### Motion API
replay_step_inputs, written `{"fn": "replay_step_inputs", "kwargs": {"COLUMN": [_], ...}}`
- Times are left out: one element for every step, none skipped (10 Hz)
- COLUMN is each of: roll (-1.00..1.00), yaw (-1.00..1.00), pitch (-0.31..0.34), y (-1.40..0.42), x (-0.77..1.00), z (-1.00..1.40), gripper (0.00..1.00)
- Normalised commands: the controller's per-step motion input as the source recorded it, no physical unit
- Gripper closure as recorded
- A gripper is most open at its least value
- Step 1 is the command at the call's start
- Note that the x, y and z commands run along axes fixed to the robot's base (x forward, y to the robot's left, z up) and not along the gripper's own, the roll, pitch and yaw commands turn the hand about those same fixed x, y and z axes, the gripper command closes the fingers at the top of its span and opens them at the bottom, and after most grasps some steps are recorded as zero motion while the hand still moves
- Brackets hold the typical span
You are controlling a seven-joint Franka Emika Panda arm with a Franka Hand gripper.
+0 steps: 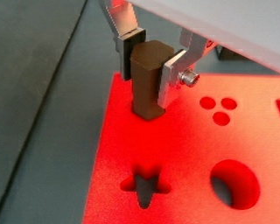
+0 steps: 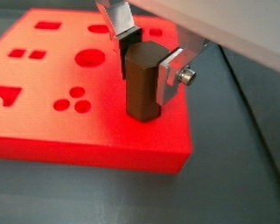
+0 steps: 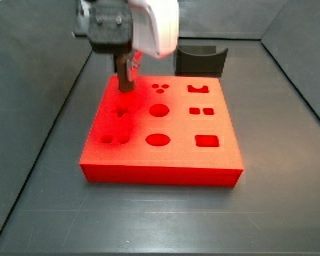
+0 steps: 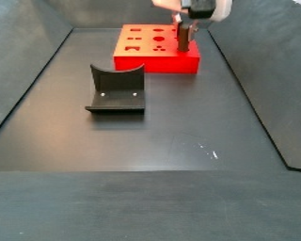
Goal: Insert the hexagon object.
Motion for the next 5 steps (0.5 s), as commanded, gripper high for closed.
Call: {"fn": "replay_step_inputs", "kwargs": {"roll": [0.20,0.22,0.17,0.00,0.00], "yaw": [-0.09,-0.17,-0.31,-0.11,0.00], "pitch": [0.044,0.107,0.159,0.000,0.000], "y": [0.00,0.00,0.00,0.00,0.00], "x": [0.07,0.11,0.12,0.05,0.00], "z": [-0.86,-0.73,-0.71,-0.65,0.00], "gripper": [1.00,1.00,1.00,1.00,1.00]}}
